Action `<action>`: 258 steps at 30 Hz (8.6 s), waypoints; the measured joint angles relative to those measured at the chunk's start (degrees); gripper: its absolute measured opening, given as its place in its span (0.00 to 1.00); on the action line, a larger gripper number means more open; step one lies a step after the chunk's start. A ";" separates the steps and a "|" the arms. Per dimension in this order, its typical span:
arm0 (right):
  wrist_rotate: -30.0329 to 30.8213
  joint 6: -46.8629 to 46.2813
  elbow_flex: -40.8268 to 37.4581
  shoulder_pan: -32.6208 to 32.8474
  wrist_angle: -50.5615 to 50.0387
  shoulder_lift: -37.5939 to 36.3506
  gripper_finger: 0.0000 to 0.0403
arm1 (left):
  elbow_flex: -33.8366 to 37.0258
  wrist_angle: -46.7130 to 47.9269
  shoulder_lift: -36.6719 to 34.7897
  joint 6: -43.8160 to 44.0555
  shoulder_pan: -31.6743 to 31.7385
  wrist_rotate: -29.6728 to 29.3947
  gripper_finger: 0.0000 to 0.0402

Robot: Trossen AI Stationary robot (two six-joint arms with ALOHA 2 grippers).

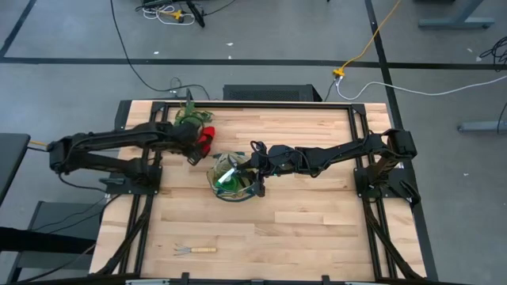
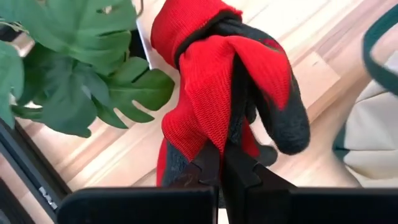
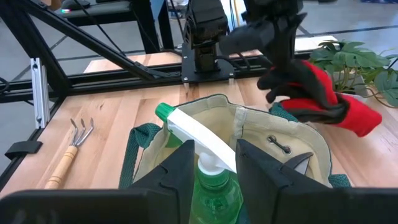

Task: Pick & Place Garden tools in Gardening bag
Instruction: Put the gloves into the gardening bag, then put the hand rake into the gardening bag

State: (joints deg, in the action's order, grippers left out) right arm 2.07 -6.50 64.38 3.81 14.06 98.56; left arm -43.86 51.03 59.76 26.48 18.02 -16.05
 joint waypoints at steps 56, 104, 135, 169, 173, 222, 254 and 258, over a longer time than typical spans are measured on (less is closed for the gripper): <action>3.54 1.38 0.00 -0.02 -0.52 0.00 0.29 | -7.69 -25.07 -17.32 5.58 -29.56 2.86 0.01; 16.98 1.49 0.00 -0.02 -22.64 -14.32 0.29 | -7.63 -50.62 11.77 2.92 -33.92 4.34 0.02; 16.78 1.38 0.00 -0.02 -23.12 -14.36 0.29 | -7.65 -48.11 11.64 7.10 -30.61 3.65 0.06; 16.33 0.60 0.00 0.00 -23.74 -14.34 0.29 | -7.69 -45.36 7.05 1.34 -28.38 8.41 0.38; 16.27 -0.59 0.00 0.03 -23.76 -14.34 0.29 | -7.69 -40.69 7.05 1.30 -29.85 8.39 0.38; 13.44 -1.52 0.00 0.17 -21.73 -14.32 0.29 | -7.67 -25.95 15.53 22.19 -68.16 2.74 0.38; 13.44 -1.55 0.00 0.17 -21.62 -14.32 0.29 | -7.67 -30.63 34.10 24.34 -68.76 6.88 0.38; 13.44 -1.55 0.00 0.17 -21.55 -14.32 0.29 | -7.67 -30.61 34.15 24.34 -68.38 6.69 0.38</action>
State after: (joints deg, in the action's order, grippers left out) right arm 15.51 -8.05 64.38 3.99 -7.48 84.25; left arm -51.53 20.41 93.91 50.82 -50.36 -9.37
